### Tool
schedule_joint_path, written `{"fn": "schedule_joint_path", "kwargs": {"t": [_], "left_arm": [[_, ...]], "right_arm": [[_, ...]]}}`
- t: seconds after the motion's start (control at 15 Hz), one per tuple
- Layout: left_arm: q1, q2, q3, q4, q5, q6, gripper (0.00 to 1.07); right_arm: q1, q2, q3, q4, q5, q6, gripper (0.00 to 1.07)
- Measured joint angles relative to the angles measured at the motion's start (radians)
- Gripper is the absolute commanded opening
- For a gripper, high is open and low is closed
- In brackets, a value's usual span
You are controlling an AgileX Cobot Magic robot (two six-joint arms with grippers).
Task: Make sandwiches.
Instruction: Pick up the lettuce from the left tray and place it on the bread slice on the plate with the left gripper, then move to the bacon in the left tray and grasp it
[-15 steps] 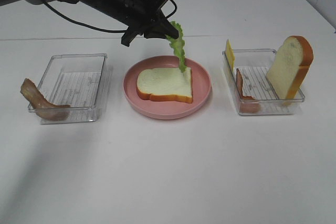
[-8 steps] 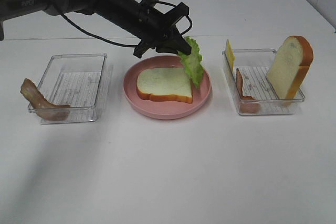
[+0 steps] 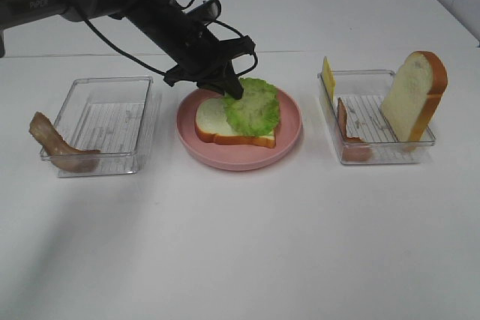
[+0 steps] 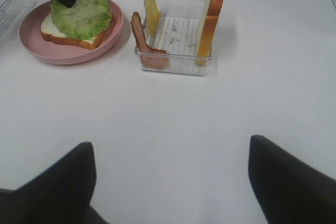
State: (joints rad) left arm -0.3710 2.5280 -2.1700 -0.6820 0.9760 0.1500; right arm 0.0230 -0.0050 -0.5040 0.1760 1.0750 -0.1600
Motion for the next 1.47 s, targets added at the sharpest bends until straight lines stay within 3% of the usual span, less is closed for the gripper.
{"fn": "schedule_joint_path", "kwargs": {"t": [0.13,0.27,0.4,0.53,0.6,0.8,1.0,1.27,1.47], "left_arm": [[0.0,0.0,0.0,0.055,-0.003,-0.042,0.04],[0.0,0.0,0.0,0.144,-0.009,-0.098,0.17],[0.0,0.0,0.0,0.148,-0.013,-0.103,0.41],[0.0,0.0,0.0,0.149,-0.016,-0.103,0.76],[0.0,0.0,0.0,0.15,-0.016,-0.103,0.86],[0.0,-0.005,0.0,0.167,-0.016,-0.103,0.86],[0.0,-0.093,0.0,0.34,-0.009,-0.103,0.86],[0.0,-0.189,-0.003,0.567,0.163,-0.164,0.83],[0.005,-0.237,-0.003,0.647,0.231,-0.235,0.79]], "right_arm": [[0.0,0.0,0.0,0.0,0.0,0.0,0.76],[0.0,0.0,0.0,0.0,0.0,0.0,0.76],[0.0,0.0,0.0,0.0,0.0,0.0,0.76],[0.0,0.0,0.0,0.0,0.0,0.0,0.76],[0.0,0.0,0.0,0.0,0.0,0.0,0.76],[0.0,0.0,0.0,0.0,0.0,0.0,0.76],[0.0,0.0,0.0,0.0,0.0,0.0,0.76],[0.0,0.0,0.0,0.0,0.0,0.0,0.76],[0.0,0.0,0.0,0.0,0.0,0.0,0.76]]}}
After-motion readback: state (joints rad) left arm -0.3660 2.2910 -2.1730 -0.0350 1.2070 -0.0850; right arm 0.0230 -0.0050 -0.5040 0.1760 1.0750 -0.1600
